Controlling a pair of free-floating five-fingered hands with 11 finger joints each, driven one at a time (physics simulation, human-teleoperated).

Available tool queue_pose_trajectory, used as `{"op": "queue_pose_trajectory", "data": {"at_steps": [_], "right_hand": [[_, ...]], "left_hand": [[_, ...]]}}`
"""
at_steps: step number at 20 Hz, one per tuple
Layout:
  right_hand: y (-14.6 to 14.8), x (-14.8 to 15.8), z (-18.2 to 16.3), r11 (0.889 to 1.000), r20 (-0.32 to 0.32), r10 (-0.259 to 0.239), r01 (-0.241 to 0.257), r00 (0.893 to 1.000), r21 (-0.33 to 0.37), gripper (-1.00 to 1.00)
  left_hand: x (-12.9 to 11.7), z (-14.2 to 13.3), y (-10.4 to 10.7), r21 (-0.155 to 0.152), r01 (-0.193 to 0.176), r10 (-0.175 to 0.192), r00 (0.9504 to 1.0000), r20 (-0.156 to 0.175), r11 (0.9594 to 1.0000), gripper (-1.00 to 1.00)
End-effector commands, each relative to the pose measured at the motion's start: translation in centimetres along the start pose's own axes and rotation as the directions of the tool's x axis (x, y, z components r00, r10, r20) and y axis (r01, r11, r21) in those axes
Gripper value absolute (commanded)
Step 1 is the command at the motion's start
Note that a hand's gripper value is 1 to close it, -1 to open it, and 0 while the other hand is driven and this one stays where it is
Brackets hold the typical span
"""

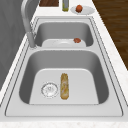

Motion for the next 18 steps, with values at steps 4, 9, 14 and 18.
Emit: {"op": "queue_pose_trajectory", "data": {"at_steps": [4, 9, 14, 18], "right_hand": [[0.8, 0.0, -1.7, 0.998, -0.006, 0.016, -0.015, 1.0, 0.053, -1.0], [1.4, 0.1, -2.1, 0.999, -0.009, 0.015, -0.015, 1.0, 0.048, -1.0], [2.3, 0.2, -2.6, 0.998, -0.012, 0.021, -0.02, 1.0, 0.061, -1.0], [2.5, 0.3, -3.2, 0.996, -0.014, 0.022, -0.021, 1.0, 0.085, -1.0]], "left_hand": [[0.0, 0.0, 0.0, 0.0, 0.0, 0.0, 1.0, 0.0, 1.0, 0.0], [0.0, 0.0, 0.0, 0.0, 0.0, 0.0, 1.0, 0.0, 1.0, 0.0], [0.0, 0.0, 0.0, 0.0, 0.0, 0.0, 1.0, 0.0, 1.0, 0.0], [0.0, 0.0, 0.0, 0.0, 0.0, 0.0, 1.0, 0.0, 1.0, 0.0]]}}
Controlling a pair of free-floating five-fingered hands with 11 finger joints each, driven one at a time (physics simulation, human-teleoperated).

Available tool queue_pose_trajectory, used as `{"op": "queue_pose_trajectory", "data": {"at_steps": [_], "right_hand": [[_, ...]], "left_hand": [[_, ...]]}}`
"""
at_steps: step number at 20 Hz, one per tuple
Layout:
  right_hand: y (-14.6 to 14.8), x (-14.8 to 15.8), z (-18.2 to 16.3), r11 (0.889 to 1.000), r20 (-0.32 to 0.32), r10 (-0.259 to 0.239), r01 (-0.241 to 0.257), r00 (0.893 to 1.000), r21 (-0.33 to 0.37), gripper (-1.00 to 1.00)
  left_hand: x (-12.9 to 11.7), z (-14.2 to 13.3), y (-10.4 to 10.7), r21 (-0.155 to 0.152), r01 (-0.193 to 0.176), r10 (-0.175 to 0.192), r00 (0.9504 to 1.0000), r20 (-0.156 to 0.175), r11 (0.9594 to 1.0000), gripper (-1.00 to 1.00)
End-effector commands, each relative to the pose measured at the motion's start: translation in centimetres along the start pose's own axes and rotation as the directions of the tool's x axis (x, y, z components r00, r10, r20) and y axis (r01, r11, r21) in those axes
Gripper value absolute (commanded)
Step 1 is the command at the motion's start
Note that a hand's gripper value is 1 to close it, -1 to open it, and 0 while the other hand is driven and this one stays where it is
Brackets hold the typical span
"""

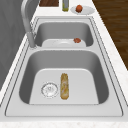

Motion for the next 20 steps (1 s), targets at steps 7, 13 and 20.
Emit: {"op": "queue_pose_trajectory", "data": {"at_steps": [7, 13, 20], "right_hand": [[0.2, 0.5, -0.9, 0.996, -0.016, 0.022, -0.02, 1.0, 0.092, -1.0], [-0.4, 0.6, -1.2, 0.988, -0.024, 0.025, -0.021, 0.999, 0.152, -1.0], [-1.3, 0.6, -1.8, 0.974, -0.032, 0.02, -0.012, 0.999, 0.226, -1.0]], "left_hand": [[0.0, 0.0, 0.0, 0.0, 0.0, 0.0, 1.0, 0.0, 1.0, 0.0], [0.0, 0.0, 0.0, 0.0, 0.0, 0.0, 1.0, 0.0, 1.0, 0.0], [0.0, 0.0, 0.0, 0.0, 0.0, 0.0, 1.0, 0.0, 1.0, 0.0]]}}
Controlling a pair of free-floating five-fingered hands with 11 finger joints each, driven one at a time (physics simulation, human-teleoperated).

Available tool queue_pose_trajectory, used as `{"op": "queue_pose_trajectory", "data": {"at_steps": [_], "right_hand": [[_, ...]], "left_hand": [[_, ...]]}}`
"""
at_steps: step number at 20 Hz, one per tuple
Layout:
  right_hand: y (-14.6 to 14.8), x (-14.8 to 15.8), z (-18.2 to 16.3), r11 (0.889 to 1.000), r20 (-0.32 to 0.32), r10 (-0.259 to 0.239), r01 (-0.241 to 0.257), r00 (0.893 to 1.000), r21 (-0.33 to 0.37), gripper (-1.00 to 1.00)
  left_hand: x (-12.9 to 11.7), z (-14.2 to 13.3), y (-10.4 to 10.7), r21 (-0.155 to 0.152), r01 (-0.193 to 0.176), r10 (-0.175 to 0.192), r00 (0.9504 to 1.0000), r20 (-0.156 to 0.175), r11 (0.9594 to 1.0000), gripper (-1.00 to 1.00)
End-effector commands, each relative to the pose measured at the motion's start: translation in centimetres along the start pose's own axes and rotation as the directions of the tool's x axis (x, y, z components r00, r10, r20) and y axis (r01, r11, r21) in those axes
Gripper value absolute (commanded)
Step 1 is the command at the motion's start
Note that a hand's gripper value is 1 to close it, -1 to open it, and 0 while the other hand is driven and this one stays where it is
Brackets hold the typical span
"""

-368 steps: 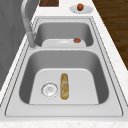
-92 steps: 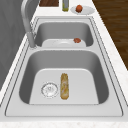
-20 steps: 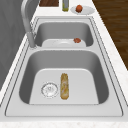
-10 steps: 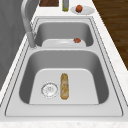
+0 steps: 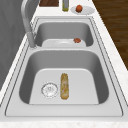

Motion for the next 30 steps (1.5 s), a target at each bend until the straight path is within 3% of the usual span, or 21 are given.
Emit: {"op": "queue_pose_trajectory", "data": {"at_steps": [1, 8, 14, 15, 16, 24, 29, 30], "right_hand": [[-0.6, 0.0, -0.3, 0.998, -0.014, 0.022, -0.021, 1.0, 0.062, -1.0], [-0.8, 0.3, -1.0, 0.996, -0.021, 0.017, -0.015, 1.0, 0.084, -1.0], [1.1, 0.5, -2.8, 0.998, -0.042, 0.034, -0.032, 0.999, 0.054, -1.0], [1.4, 0.7, -3.0, 0.998, -0.047, 0.038, -0.036, 0.998, 0.051, 1.0], [1.8, 0.7, -2.9, 0.997, -0.049, 0.065, -0.064, 0.997, 0.034, 1.0], [5.0, 0.5, -1.0, 0.997, -0.051, 0.035, -0.039, 0.998, -0.06, 1.0], [5.3, 0.8, -0.2, 0.998, -0.07, 0.021, -0.025, 0.997, -0.062, 1.0], [5.3, 0.8, 0.0, 0.998, -0.071, 0.02, -0.024, 0.997, -0.059, -1.0]], "left_hand": [[0.0, 0.0, 0.0, 0.0, 0.0, 0.0, 1.0, 0.0, 1.0, 0.0], [0.0, 0.0, 0.0, 0.0, 0.0, 0.0, 1.0, 0.0, 1.0, 0.0], [0.0, 0.0, 0.0, 0.0, 0.0, 0.0, 1.0, 0.0, 1.0, 0.0], [0.0, 0.0, 0.0, 0.0, 0.0, 0.0, 1.0, 0.0, 1.0, 0.0], [0.0, 0.0, 0.0, 0.0, 0.0, 0.0, 1.0, 0.0, 1.0, 0.0], [0.0, 0.0, 0.0, 0.0, 0.0, 0.0, 1.0, 0.0, 1.0, 0.0], [0.0, 0.0, 0.0, 0.0, 0.0, 0.0, 1.0, 0.0, 1.0, 0.0], [0.0, 0.0, 0.0, 0.0, 0.0, 0.0, 1.0, 0.0, 1.0, 0.0]]}}
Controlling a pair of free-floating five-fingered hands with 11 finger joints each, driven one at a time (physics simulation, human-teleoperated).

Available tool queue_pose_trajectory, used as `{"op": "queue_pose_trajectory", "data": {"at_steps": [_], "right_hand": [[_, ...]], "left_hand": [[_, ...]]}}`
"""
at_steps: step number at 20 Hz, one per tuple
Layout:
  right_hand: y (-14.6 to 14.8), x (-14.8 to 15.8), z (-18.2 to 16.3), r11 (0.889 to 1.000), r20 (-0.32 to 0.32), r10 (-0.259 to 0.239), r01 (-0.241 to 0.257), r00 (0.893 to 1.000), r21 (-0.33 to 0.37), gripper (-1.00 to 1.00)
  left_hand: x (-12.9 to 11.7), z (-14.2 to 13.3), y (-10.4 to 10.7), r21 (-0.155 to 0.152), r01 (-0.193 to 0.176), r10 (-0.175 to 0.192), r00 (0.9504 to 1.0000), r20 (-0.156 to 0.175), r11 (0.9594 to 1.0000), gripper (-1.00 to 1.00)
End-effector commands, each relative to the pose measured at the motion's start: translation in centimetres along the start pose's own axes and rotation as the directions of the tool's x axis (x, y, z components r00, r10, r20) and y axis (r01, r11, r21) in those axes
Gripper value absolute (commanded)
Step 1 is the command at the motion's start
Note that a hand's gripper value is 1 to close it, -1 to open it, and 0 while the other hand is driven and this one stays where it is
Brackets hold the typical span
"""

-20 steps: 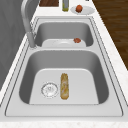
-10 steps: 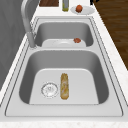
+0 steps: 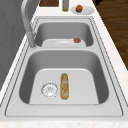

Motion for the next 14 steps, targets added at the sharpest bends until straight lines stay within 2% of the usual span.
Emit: {"op": "queue_pose_trajectory", "data": {"at_steps": [1, 4, 6, 14], "right_hand": [[-1.0, -0.3, 1.0, 1.0, -0.028, -0.007, 0.006, 1.0, -0.027, -1.0], [-1.6, -0.3, 2.3, 0.999, -0.026, 0.032, -0.032, 0.999, -0.012, -1.0], [-2.7, -0.4, 2.4, 0.999, -0.028, 0.04, -0.04, 0.999, 0.001, -1.0], [-7.6, -2.3, 0.2, 0.997, 0.003, 0.024, -0.024, 1.0, 0.068, -1.0]], "left_hand": [[0.0, 0.0, 0.0, 0.0, 0.0, 0.0, 1.0, 0.0, 1.0, 0.0], [0.0, 0.0, 0.0, 0.0, 0.0, 0.0, 1.0, 0.0, 1.0, 0.0], [0.0, 0.0, 0.0, 0.0, 0.0, 0.0, 1.0, 0.0, 1.0, 0.0], [0.0, 0.0, 0.0, 0.0, 0.0, 0.0, 1.0, 0.0, 1.0, 0.0]]}}
